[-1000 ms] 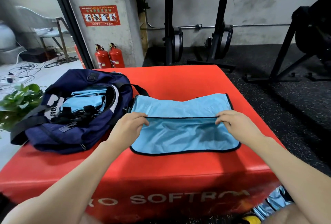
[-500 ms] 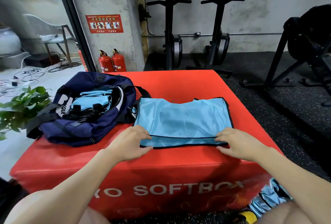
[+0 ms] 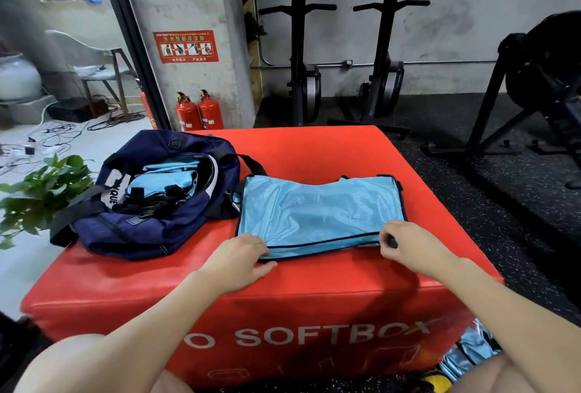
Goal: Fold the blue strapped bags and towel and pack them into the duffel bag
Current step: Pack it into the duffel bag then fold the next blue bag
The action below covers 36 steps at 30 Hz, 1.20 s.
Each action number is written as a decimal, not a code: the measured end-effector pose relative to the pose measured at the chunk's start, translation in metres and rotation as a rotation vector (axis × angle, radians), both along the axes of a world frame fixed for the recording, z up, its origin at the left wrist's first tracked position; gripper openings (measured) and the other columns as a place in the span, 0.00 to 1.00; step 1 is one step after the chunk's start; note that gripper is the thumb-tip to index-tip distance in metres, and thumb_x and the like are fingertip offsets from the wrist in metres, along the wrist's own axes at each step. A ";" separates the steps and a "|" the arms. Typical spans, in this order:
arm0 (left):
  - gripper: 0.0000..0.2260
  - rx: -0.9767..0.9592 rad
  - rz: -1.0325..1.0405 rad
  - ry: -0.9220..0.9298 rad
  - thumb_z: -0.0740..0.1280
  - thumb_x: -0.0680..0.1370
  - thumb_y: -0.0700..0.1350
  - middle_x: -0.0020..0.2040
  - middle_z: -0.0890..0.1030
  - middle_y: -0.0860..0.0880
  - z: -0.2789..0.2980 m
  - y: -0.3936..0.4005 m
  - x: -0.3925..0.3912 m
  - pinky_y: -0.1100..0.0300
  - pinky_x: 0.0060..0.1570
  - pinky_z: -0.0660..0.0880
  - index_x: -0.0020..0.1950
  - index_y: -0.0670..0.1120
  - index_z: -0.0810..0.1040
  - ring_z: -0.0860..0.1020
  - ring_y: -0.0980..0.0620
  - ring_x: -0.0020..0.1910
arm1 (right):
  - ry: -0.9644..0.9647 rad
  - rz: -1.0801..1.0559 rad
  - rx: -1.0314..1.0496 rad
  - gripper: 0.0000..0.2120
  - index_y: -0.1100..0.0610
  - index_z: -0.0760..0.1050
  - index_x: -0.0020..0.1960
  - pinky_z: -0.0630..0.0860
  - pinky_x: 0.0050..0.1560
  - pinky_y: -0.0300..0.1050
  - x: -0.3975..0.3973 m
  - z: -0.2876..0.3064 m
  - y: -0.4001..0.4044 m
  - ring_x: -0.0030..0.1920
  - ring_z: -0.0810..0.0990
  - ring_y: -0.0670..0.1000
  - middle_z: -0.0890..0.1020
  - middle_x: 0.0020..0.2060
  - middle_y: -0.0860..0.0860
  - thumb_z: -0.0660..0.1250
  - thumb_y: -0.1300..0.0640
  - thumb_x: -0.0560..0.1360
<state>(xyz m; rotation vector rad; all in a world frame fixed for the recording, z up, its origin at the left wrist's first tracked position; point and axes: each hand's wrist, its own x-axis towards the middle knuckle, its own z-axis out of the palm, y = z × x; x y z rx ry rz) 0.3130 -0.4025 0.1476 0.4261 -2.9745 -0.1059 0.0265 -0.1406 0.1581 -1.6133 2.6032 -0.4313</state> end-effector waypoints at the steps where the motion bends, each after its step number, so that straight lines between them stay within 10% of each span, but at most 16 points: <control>1: 0.29 -0.013 0.001 0.011 0.53 0.76 0.69 0.52 0.82 0.56 -0.001 0.000 -0.001 0.57 0.51 0.78 0.57 0.51 0.83 0.78 0.55 0.54 | -0.091 -0.033 -0.052 0.05 0.49 0.74 0.40 0.74 0.43 0.44 -0.001 0.001 0.000 0.40 0.77 0.46 0.78 0.39 0.44 0.69 0.56 0.73; 7: 0.18 -0.066 -0.062 0.126 0.57 0.79 0.53 0.42 0.82 0.53 -0.011 -0.006 -0.005 0.56 0.40 0.79 0.47 0.48 0.84 0.81 0.50 0.44 | -0.183 -0.083 -0.167 0.07 0.50 0.71 0.41 0.75 0.41 0.47 -0.002 0.003 -0.003 0.38 0.77 0.49 0.78 0.38 0.45 0.68 0.57 0.74; 15: 0.08 0.227 0.120 0.325 0.67 0.80 0.40 0.50 0.81 0.54 -0.007 -0.024 0.001 0.64 0.54 0.71 0.56 0.47 0.83 0.79 0.55 0.52 | 0.649 0.379 -0.129 0.13 0.58 0.68 0.44 0.61 0.18 0.45 -0.016 -0.023 -0.003 0.23 0.70 0.54 0.70 0.35 0.53 0.54 0.55 0.85; 19: 0.07 0.288 0.138 0.411 0.67 0.80 0.39 0.48 0.80 0.55 0.002 -0.024 0.002 0.68 0.53 0.70 0.55 0.46 0.83 0.78 0.57 0.50 | 0.644 0.409 -0.155 0.24 0.56 0.73 0.41 0.65 0.19 0.45 -0.016 -0.018 -0.001 0.23 0.74 0.54 0.72 0.35 0.51 0.52 0.39 0.81; 29: 0.05 0.298 0.189 0.452 0.69 0.79 0.40 0.48 0.81 0.56 0.020 -0.024 0.004 0.70 0.52 0.71 0.52 0.47 0.83 0.78 0.59 0.49 | 0.079 0.100 -0.162 0.06 0.50 0.80 0.47 0.77 0.47 0.47 -0.021 0.003 0.017 0.43 0.79 0.47 0.76 0.41 0.41 0.75 0.51 0.74; 36: 0.09 0.204 0.177 0.494 0.68 0.79 0.36 0.47 0.79 0.60 0.084 -0.036 0.006 0.71 0.55 0.69 0.54 0.47 0.84 0.78 0.57 0.51 | 0.084 -0.051 -0.368 0.07 0.54 0.84 0.45 0.74 0.49 0.40 -0.025 0.064 0.029 0.42 0.81 0.48 0.81 0.40 0.43 0.79 0.58 0.69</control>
